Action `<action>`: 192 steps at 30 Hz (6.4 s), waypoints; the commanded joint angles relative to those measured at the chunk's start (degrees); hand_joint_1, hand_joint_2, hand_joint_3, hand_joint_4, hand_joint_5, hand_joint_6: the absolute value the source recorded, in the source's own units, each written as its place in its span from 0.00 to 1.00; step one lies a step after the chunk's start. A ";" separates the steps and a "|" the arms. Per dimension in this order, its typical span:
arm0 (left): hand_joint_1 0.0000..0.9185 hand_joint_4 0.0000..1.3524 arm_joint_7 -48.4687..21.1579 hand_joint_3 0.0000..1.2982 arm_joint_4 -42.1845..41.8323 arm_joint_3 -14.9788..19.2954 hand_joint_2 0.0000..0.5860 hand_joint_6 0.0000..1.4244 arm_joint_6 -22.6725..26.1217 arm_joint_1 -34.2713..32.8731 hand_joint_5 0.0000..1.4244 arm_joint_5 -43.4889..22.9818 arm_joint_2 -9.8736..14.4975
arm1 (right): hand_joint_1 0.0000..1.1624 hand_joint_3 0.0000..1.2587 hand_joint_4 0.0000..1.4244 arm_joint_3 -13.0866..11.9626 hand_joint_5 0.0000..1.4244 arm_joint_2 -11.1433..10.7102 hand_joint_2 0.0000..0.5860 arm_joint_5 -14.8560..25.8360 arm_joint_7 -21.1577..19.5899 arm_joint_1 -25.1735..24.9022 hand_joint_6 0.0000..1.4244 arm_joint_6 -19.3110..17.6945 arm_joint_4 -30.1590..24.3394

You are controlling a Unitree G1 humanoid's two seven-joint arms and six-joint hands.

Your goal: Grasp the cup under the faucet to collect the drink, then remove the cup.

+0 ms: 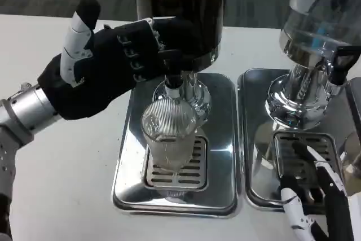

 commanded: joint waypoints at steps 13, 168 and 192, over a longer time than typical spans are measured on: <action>0.00 0.17 -0.06 0.27 -5.72 -3.11 0.17 0.14 -6.20 3.58 0.12 3.12 -0.82 | 0.20 0.19 0.15 -0.63 0.11 -0.68 0.64 0.58 0.15 0.39 0.04 -0.90 -0.29; 0.00 0.17 10.89 0.25 -9.36 -9.85 0.17 0.18 -44.10 12.60 0.11 14.68 6.13 | 0.33 0.10 0.06 5.39 0.05 0.17 0.41 9.11 19.74 -23.91 0.02 4.68 8.45; 0.00 0.17 11.44 0.26 -9.99 -10.01 0.17 0.18 -43.16 12.84 0.11 13.56 6.59 | 0.33 0.13 0.08 7.53 0.09 2.21 0.41 11.31 20.57 -26.81 0.06 3.60 12.20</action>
